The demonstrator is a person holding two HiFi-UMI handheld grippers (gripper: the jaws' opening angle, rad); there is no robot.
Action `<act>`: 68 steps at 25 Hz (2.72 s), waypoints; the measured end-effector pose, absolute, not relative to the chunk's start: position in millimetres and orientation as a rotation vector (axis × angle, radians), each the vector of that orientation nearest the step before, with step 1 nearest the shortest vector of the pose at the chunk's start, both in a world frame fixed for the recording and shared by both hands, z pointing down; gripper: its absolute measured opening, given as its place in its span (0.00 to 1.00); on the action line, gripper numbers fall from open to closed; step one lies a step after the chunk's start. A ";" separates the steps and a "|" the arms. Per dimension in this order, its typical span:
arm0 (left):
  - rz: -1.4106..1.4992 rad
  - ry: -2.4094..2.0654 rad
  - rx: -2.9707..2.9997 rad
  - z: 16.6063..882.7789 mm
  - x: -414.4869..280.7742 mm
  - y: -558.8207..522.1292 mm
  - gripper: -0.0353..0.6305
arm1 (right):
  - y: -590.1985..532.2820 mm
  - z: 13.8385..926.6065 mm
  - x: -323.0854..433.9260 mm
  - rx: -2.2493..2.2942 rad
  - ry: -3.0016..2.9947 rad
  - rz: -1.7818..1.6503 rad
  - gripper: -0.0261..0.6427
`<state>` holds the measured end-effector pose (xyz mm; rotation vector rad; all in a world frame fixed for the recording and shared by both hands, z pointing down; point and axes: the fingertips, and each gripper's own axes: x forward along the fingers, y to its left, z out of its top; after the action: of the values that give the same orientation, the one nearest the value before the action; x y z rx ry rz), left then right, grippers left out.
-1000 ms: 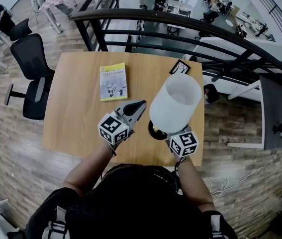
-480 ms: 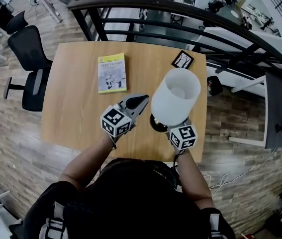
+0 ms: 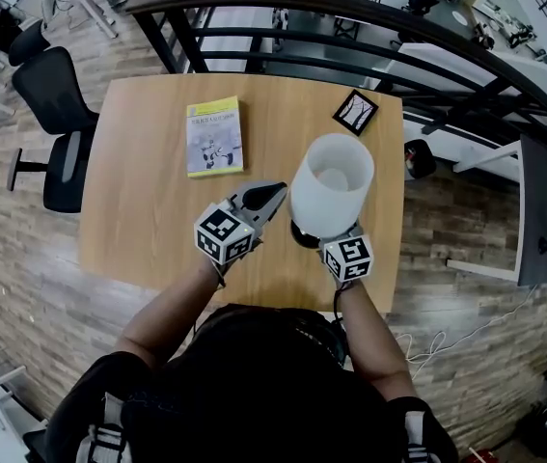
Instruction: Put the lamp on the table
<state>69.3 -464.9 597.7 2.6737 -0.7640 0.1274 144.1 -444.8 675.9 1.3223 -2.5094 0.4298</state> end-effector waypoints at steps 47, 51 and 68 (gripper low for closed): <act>0.164 -0.741 2.674 609.5 64.9 -434.4 0.06 | -403.0 739.6 161.3 1.372 -2.432 0.466 0.29; 0.163 -0.721 2.690 603.3 63.6 -419.5 0.06 | -389.2 747.9 165.9 1.392 -2.388 0.502 0.31; 0.100 -0.698 2.746 578.3 39.8 -367.9 0.06 | -334.2 748.1 158.6 1.524 -2.320 0.568 0.32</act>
<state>39.8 -367.9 578.3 2.7462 -0.6981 0.0997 158.6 -334.2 748.1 1.5235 -2.3202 0.5682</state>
